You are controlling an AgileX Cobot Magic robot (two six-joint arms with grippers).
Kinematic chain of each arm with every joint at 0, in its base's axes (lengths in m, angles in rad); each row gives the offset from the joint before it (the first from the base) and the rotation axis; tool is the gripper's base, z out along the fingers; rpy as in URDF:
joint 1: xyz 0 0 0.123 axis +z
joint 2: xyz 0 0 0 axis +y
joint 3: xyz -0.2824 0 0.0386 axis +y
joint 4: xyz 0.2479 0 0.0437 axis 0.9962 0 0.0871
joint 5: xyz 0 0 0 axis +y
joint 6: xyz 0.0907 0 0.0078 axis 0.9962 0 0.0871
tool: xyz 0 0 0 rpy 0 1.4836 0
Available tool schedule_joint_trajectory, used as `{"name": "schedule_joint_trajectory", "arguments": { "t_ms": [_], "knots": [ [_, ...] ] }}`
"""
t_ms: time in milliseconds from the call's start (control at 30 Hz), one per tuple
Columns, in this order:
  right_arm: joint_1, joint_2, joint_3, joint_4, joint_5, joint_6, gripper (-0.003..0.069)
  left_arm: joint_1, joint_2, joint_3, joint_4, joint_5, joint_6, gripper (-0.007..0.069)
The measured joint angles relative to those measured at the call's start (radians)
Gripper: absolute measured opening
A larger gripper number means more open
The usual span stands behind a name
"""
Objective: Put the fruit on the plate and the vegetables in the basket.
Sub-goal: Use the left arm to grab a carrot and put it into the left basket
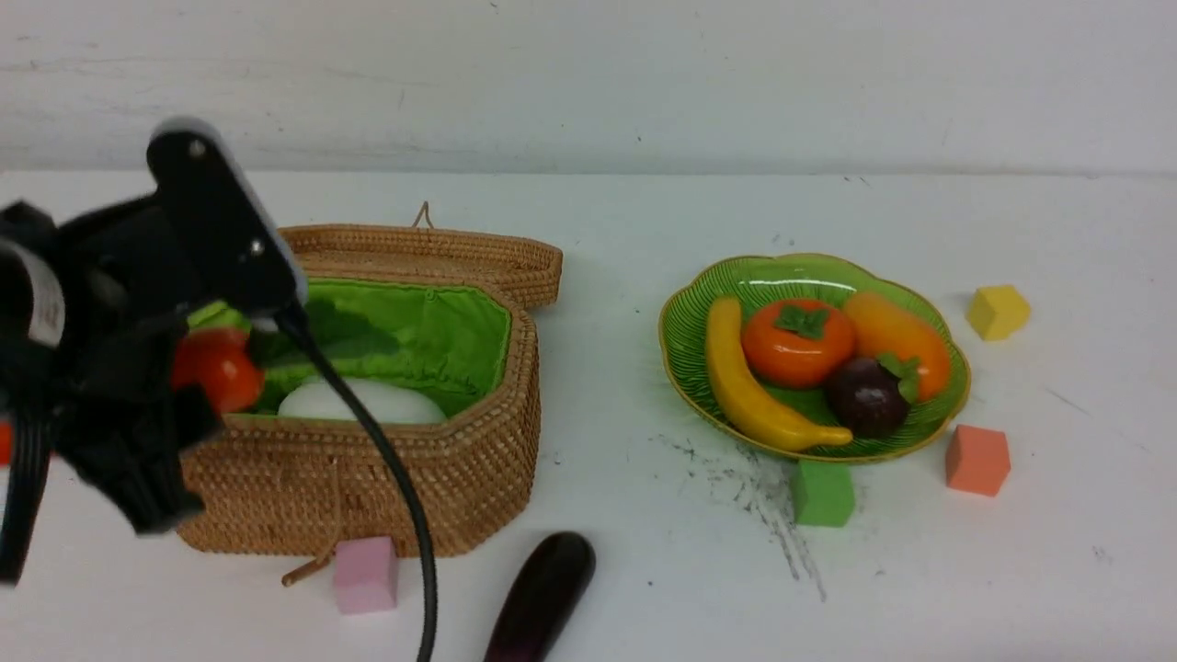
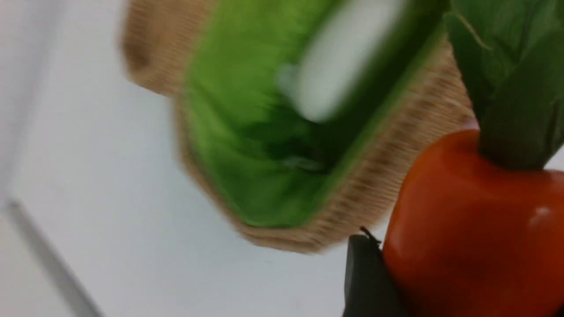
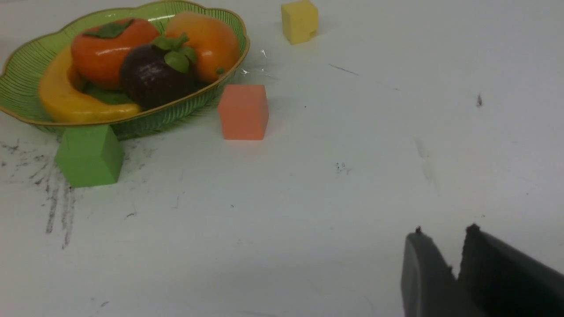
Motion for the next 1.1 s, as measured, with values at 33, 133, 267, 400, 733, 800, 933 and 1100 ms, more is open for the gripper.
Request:
{"name": "schedule_joint_trajectory", "arguments": {
  "t_ms": [33,133,267,400,733,800,933,1100],
  "knots": [
    [0.000,0.000,0.000,0.000,0.000,0.000,0.0153,0.003,0.023,-0.025,0.011,-0.001,0.006,0.0373],
    [0.000,0.000,0.000,0.000,0.000,0.000,0.0153,0.025,0.134,-0.119,0.024,-0.006,0.063,0.0373],
    [0.000,0.000,0.000,0.000,0.000,0.000,0.0155,0.062,0.297,-0.212,0.022,-0.018,0.199,0.0373],
    [0.000,0.000,0.000,0.000,0.000,0.000,0.0160,0.074,0.413,-0.236,0.023,-0.069,0.311,0.0373],
    [0.000,0.000,0.000,0.000,0.000,0.000,0.0162,0.074,0.514,-0.238,-0.037,-0.220,0.326,0.0373],
    [0.000,0.000,0.000,0.000,0.000,0.000,0.0165,0.074,0.514,-0.238,-0.064,-0.223,0.326,0.0388],
    [0.000,0.000,0.000,0.000,0.000,0.000,0.0169,0.074,0.514,-0.238,-0.089,-0.190,0.326,0.0559],
    [0.000,0.000,0.000,0.000,0.000,0.000,0.0176,0.074,0.514,-0.242,-0.100,-0.113,0.326,0.0665]
  ]
}}
